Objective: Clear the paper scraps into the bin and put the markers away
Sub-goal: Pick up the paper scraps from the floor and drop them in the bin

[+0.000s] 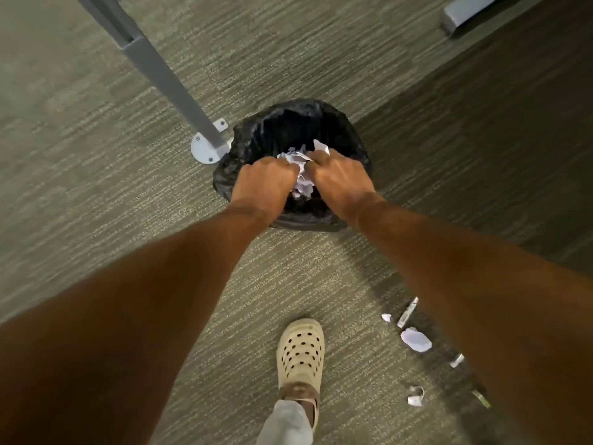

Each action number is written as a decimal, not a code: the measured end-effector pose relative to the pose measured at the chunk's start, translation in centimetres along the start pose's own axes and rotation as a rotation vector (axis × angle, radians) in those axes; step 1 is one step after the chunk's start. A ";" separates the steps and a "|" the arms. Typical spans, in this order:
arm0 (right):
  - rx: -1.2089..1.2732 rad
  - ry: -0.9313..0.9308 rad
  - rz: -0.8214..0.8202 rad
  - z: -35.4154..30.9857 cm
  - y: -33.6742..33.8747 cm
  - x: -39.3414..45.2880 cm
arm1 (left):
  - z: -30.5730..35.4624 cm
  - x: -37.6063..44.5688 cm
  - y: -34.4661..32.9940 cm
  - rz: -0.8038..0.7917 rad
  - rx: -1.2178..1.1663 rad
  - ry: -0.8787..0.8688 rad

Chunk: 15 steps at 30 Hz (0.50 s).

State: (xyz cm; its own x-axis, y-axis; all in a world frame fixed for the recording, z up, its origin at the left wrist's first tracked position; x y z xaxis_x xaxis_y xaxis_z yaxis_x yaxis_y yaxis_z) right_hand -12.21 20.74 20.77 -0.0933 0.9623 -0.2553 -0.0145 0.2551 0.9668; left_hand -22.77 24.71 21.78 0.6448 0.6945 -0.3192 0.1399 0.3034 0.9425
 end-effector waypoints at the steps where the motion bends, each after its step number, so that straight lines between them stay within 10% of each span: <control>1: -0.004 -0.007 -0.009 -0.1 -0.7 0.4 | -0.1 0.2 -1.1 -0.022 -0.022 -0.008; 15: 0.023 0.050 -0.256 0.4 -6.3 3.1 | -1.2 1.5 -6.3 -0.114 -0.028 0.062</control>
State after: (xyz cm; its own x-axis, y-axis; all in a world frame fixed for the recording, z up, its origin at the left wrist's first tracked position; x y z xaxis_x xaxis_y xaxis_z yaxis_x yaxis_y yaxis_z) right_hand -12.02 22.16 13.91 -0.1387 0.8605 -0.4902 -0.0211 0.4923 0.8702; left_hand -23.57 24.63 15.20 0.5784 0.6927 -0.4308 0.1883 0.4005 0.8968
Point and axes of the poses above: each hand's wrist, its own x-axis towards the middle knuckle, its own y-axis out of the back of the hand, z = x × y, the point moved 4 cm from there along x, towards the middle knuckle, and after that the axes turned 5 degrees about -x, right-handed, at the moved point
